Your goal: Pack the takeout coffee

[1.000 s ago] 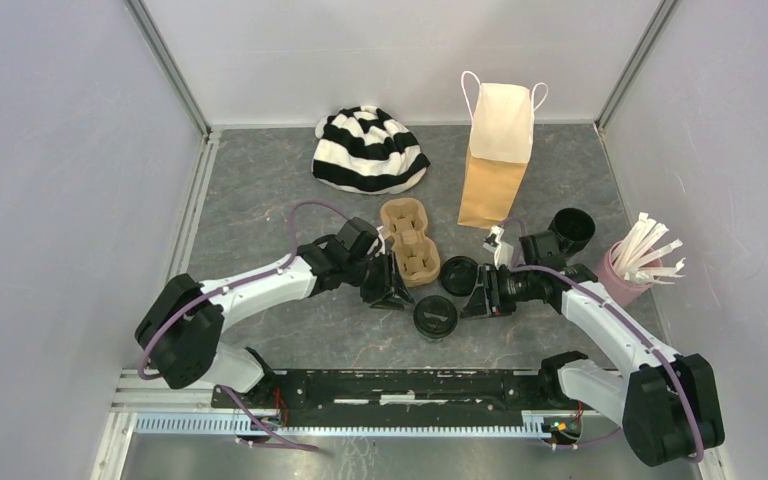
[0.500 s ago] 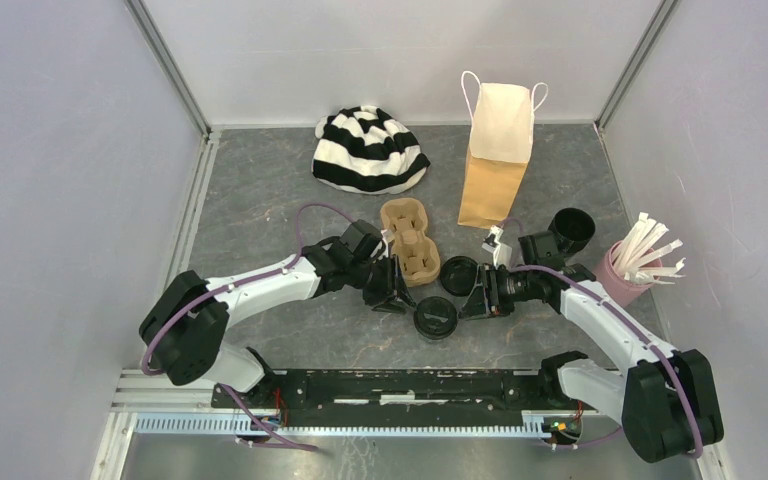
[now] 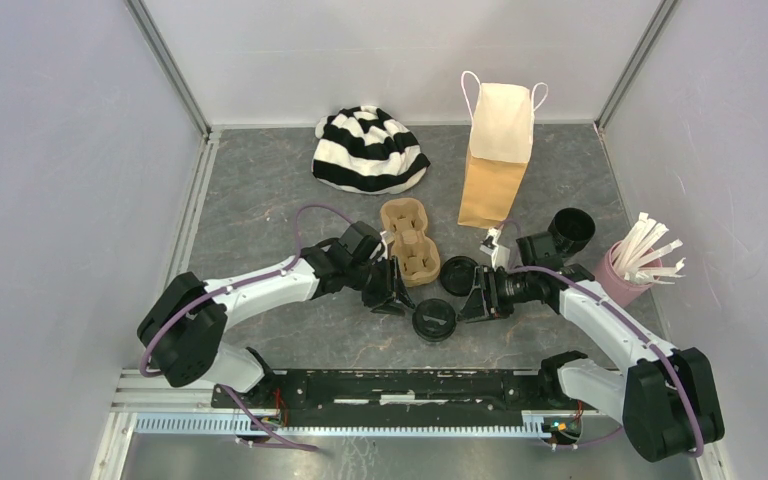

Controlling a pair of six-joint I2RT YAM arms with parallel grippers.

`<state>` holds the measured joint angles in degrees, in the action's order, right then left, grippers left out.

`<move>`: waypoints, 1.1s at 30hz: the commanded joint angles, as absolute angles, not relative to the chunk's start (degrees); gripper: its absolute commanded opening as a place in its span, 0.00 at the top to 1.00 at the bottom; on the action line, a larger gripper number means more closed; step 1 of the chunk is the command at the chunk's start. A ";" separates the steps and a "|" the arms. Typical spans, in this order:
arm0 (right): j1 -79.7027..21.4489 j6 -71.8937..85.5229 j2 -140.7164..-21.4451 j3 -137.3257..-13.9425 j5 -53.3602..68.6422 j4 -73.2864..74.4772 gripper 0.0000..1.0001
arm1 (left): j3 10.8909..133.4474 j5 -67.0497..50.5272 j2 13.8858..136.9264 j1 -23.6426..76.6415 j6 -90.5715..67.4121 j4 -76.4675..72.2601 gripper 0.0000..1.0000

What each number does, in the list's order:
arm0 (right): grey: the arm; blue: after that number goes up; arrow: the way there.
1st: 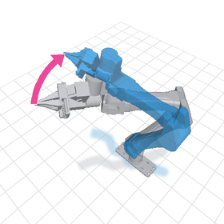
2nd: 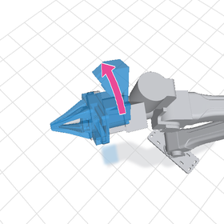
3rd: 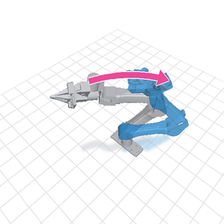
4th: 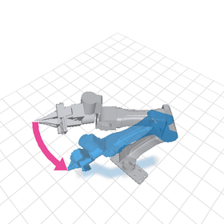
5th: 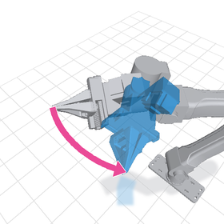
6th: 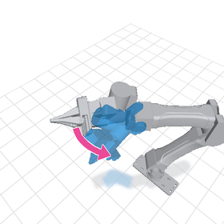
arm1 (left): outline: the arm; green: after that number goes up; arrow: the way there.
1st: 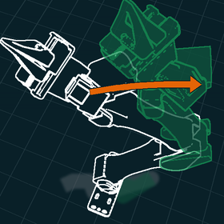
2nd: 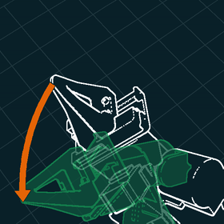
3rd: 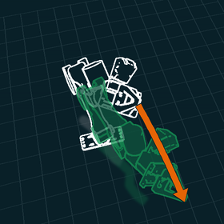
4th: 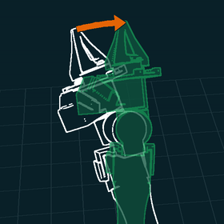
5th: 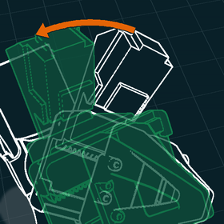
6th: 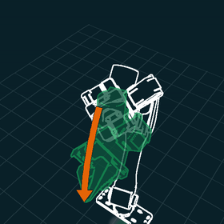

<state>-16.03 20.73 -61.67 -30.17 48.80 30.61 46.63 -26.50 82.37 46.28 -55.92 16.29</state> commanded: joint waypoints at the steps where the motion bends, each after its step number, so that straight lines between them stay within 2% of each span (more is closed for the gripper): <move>1: -16.85 20.81 -61.76 -30.79 49.04 28.92 0.51 | 46.11 -26.71 82.89 47.54 -54.05 15.29 0.59; 7: -17.23 20.30 -61.79 -31.22 49.00 29.46 0.49 | 46.41 -26.02 82.30 47.64 -53.79 16.34 0.59; 13: -17.16 16.98 -61.49 -36.52 42.67 36.91 0.48 | 46.65 -25.57 81.61 47.70 -54.00 16.84 0.59; 22: -17.25 16.65 -61.17 -35.55 43.93 37.53 0.48 | 47.34 -25.66 81.53 47.90 -54.14 17.04 0.59; 26: -17.21 16.01 -61.16 -37.39 39.68 40.16 0.48 | 47.55 -25.66 81.26 48.03 -54.05 17.23 0.59; 33: -17.15 15.09 -61.17 -38.53 36.36 41.46 0.45 | 48.44 -25.43 79.76 48.06 -54.23 17.43 0.55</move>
